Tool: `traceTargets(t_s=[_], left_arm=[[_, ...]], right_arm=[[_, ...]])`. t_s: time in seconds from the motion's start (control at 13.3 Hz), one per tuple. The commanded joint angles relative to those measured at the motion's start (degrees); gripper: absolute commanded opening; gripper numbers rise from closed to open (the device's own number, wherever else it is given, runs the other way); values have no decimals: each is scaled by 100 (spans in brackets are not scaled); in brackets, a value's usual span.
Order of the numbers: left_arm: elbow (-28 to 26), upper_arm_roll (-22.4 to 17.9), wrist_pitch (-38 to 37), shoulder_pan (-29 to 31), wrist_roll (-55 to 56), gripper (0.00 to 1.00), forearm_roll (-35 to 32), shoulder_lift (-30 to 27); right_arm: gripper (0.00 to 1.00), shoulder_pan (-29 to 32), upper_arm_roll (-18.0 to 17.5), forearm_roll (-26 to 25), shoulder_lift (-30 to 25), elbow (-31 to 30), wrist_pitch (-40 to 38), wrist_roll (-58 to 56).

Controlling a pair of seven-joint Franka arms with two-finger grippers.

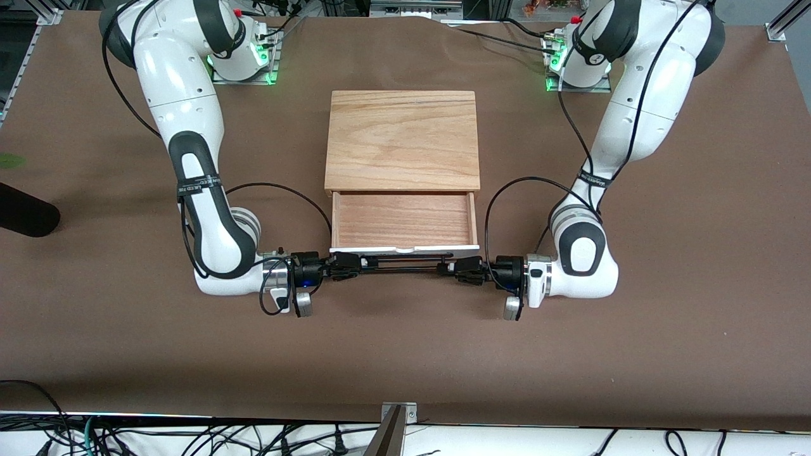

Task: Pull top drawer with both arms simultaneously
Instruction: 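Pull the handle outward with both grippers, sliding the drawer open, then open both grippers and draw them back from the handle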

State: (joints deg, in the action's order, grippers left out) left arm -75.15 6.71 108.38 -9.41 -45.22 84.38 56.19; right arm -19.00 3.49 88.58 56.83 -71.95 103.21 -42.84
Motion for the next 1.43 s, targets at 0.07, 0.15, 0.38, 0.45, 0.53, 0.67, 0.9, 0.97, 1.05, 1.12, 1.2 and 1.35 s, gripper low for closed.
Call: traceTargets(t_s=[0.07,0.15,0.38,0.45,0.53,0.67,0.9,0.97,1.05,1.12,1.2,1.35], left_arm=[[255,-135,228,1,136,64,-194,200],[255,-126,228,1,136,66,-194,200],[246,-126,228,9,145,78,-194,191],[246,-126,228,10,154,88,-194,174],[246,-126,228,18,154,100,-203,156],[237,-143,219,71,163,100,-237,95],[272,-161,149,272,819,100,-1201,-168],[273,-161,79,325,987,100,-1544,-291],[273,-161,-44,396,1058,100,-1869,-406],[273,-161,-167,483,1068,100,-2203,-511],[281,-205,-220,545,1068,100,-2676,-643],[325,-266,-369,668,1103,100,-3583,-863]], right_arm=[[100,72,-33,80,-5,366,-29,12],[100,81,-16,63,-40,357,-81,21],[100,160,-7,-208,-136,357,-82,65],[100,169,-7,-497,-189,357,-82,74],[100,213,11,-821,-268,357,-91,74],[100,327,11,-1586,-487,357,-126,82],[100,415,124,-2701,-909,305,-231,301],[100,415,186,-3245,-1050,313,-353,468],[100,415,195,-3755,-1234,313,-424,687],[100,415,204,-4230,-1427,305,-538,880],[100,415,204,-4757,-1612,305,-678,1143],[100,424,204,-5751,-1972,305,-1038,1645]])
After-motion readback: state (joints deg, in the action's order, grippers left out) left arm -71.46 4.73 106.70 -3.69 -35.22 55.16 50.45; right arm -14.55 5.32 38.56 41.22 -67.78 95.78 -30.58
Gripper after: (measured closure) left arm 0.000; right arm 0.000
